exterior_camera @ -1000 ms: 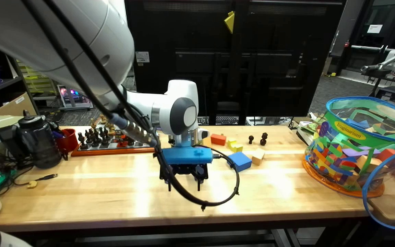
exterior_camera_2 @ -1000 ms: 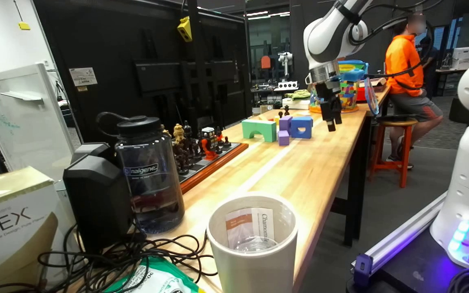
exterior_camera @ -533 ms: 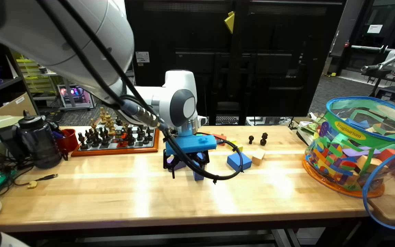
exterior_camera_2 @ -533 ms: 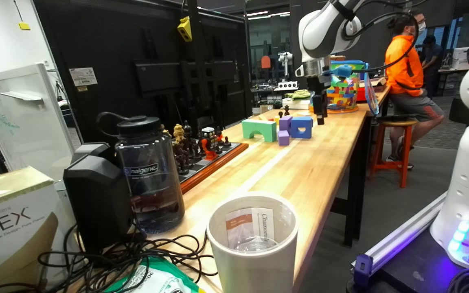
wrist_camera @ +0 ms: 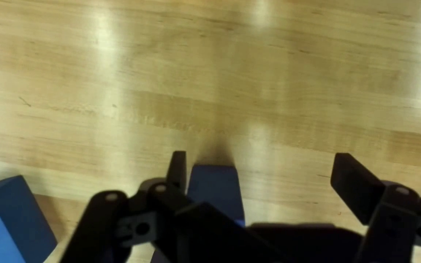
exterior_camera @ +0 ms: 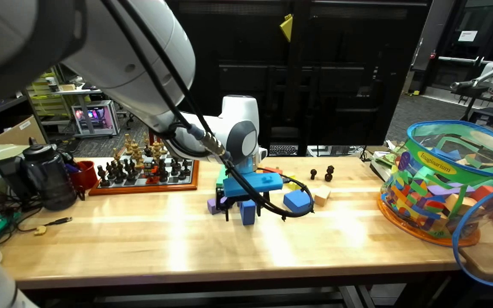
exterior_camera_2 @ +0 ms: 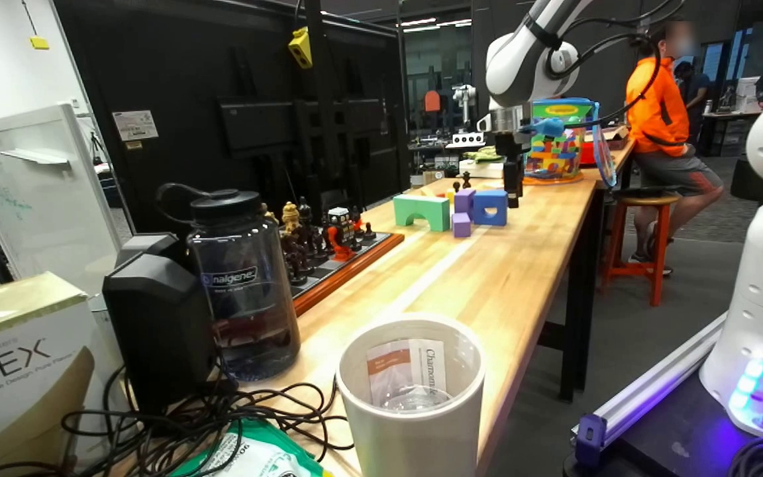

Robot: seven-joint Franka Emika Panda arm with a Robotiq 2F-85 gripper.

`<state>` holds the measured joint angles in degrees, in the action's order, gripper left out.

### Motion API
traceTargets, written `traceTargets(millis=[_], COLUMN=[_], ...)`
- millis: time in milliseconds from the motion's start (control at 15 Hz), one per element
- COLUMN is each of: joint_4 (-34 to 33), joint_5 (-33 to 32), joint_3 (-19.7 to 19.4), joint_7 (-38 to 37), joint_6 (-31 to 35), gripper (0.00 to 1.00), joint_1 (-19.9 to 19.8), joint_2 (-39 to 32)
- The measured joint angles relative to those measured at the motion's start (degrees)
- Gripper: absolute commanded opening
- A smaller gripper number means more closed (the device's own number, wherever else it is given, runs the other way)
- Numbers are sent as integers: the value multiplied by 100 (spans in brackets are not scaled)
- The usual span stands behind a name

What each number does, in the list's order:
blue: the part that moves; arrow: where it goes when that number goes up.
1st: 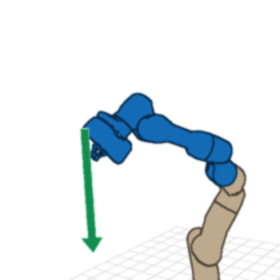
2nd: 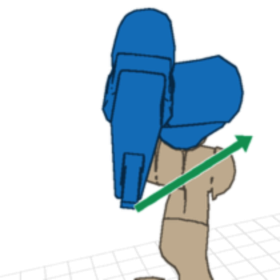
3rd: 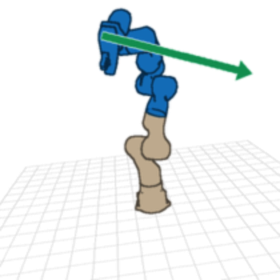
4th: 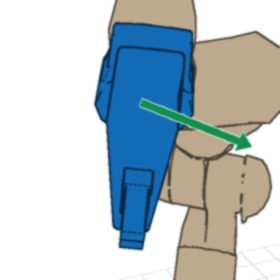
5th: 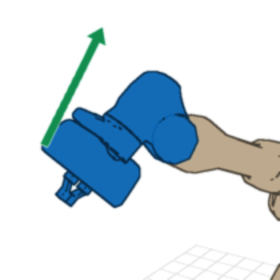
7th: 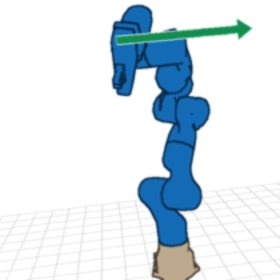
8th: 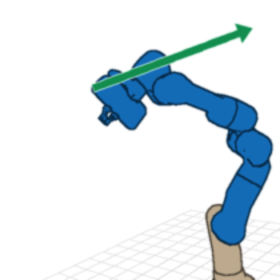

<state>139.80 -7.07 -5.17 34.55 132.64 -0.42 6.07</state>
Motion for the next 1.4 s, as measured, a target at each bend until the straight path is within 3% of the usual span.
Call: traceTargets(millis=[1200, 1267, 1400], joint_4=[-841, -886, -954], joint_5=[334, 334, 334], joint_3=[85, 92, 104], joint_7=[495, 504, 517], joint_6=[4, 3, 1], gripper=[100, 75, 68], joint_1=[-19, -19, -22], joint_2=[-780, -827, -898])
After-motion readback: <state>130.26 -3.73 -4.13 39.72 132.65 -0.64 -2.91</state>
